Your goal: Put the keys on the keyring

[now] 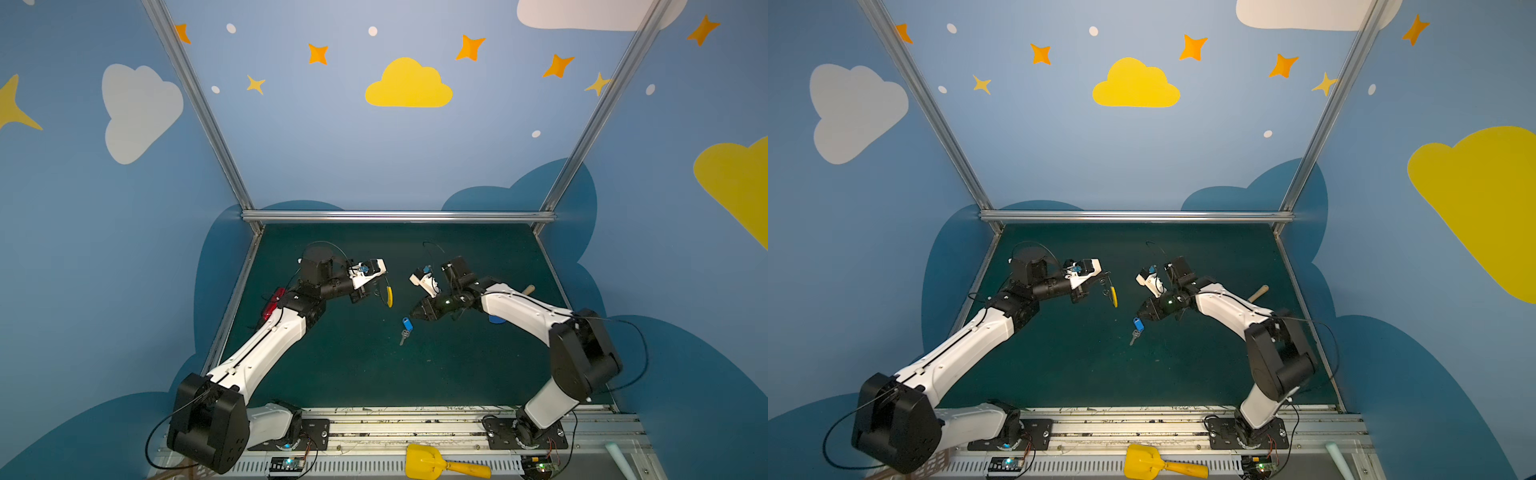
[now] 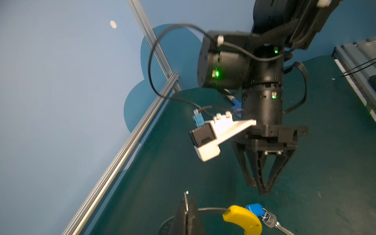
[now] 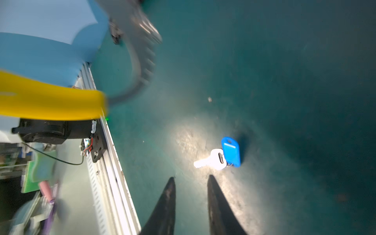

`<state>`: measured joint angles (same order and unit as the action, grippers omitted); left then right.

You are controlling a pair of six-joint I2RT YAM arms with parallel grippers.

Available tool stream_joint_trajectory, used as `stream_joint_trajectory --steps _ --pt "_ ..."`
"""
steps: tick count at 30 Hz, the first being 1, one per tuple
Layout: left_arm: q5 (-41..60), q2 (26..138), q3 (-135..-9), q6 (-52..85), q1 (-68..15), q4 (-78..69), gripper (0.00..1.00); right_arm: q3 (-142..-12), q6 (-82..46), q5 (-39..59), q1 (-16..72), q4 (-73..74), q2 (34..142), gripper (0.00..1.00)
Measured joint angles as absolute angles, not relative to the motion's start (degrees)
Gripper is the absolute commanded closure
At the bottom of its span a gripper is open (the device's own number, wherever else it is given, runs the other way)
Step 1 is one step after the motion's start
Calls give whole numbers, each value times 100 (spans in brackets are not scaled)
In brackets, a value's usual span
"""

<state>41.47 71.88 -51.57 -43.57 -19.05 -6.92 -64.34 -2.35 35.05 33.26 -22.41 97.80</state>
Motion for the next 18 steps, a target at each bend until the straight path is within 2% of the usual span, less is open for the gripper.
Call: stream_joint_trajectory --steps 10,15,18 --pt "4084 6869 -4884 -4169 -1575 -705 96 -8709 -757 3061 3472 -3782 11692 65" --pt "4097 6847 -4884 -4152 -1564 -703 96 -8984 -803 3065 3498 -4257 12042 65" --pt "4117 6847 -4877 -4152 -1538 -703 96 -9118 -792 3085 3516 -4534 12197 70"
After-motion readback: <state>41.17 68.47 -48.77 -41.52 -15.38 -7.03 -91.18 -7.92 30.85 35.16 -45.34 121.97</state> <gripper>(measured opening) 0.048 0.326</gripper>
